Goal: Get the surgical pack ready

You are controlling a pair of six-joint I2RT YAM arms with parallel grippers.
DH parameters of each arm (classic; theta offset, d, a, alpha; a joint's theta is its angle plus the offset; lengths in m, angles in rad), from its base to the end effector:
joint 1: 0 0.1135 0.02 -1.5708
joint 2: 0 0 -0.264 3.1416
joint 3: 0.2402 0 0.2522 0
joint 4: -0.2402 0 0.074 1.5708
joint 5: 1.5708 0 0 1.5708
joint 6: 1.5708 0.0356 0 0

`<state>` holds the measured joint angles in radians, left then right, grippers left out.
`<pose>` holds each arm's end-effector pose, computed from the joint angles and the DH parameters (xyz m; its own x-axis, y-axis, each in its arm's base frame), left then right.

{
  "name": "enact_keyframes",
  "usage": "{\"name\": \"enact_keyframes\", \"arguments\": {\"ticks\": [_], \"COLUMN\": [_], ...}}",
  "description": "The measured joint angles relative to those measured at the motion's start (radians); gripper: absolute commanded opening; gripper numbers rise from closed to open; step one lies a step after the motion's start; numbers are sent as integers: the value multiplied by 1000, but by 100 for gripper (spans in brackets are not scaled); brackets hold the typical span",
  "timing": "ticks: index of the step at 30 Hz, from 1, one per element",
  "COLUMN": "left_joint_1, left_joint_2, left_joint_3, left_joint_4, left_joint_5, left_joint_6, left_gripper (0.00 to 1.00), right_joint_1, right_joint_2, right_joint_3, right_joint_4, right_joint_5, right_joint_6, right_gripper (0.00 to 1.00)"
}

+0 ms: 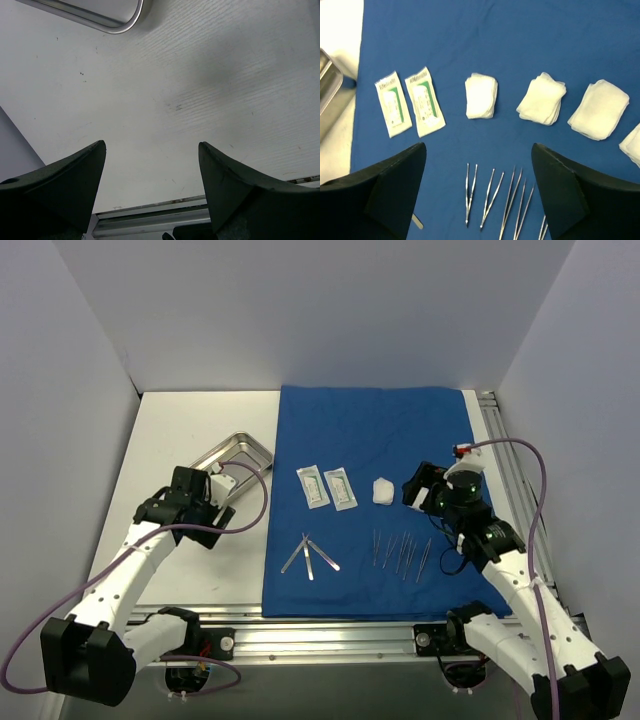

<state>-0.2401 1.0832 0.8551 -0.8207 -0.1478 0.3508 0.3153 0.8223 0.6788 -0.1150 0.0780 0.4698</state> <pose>0.1984 -0.0432 0.2551 -0.7344 0.5297 -0.4244 0.4433 0.8478 0.2912 0.1884 0.0585 0.3033 -0.3242 0.3690 -0.8710 -0.1018 0.9018 0.4199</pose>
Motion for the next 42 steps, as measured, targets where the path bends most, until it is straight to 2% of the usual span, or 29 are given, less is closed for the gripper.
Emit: {"name": "enact_keyframes", "arguments": {"ticks": [2, 8, 11, 17, 27, 36, 42], "left_joint_1": [0, 0, 0, 0, 2, 42, 55], "left_joint_2": [7, 21, 28, 69, 77, 80, 121], "left_joint_3": [5, 31, 31, 31, 23, 12, 13], "left_joint_4": [-10, -37, -37, -36, -30, -11, 2], "left_joint_5": [-2, -30, -52, -78, -122, -124, -117], "left_joint_6": [1, 4, 3, -5, -17, -45, -56], "left_gripper": [84, 84, 84, 84, 84, 84, 84], "right_joint_1": [1, 32, 87, 285, 660, 773, 800], "right_joint_2": [38, 131, 143, 200, 605, 999, 1097], "right_joint_3": [26, 72, 74, 97, 311, 521, 587], "right_joint_4": [-25, -124, -183, -203, -143, -122, -164], "right_joint_5": [-15, -11, 16, 61, 104, 48, 79], "right_joint_6": [-4, -2, 15, 63, 73, 69, 73], "right_gripper": [64, 40, 33, 32, 37, 37, 33]}}
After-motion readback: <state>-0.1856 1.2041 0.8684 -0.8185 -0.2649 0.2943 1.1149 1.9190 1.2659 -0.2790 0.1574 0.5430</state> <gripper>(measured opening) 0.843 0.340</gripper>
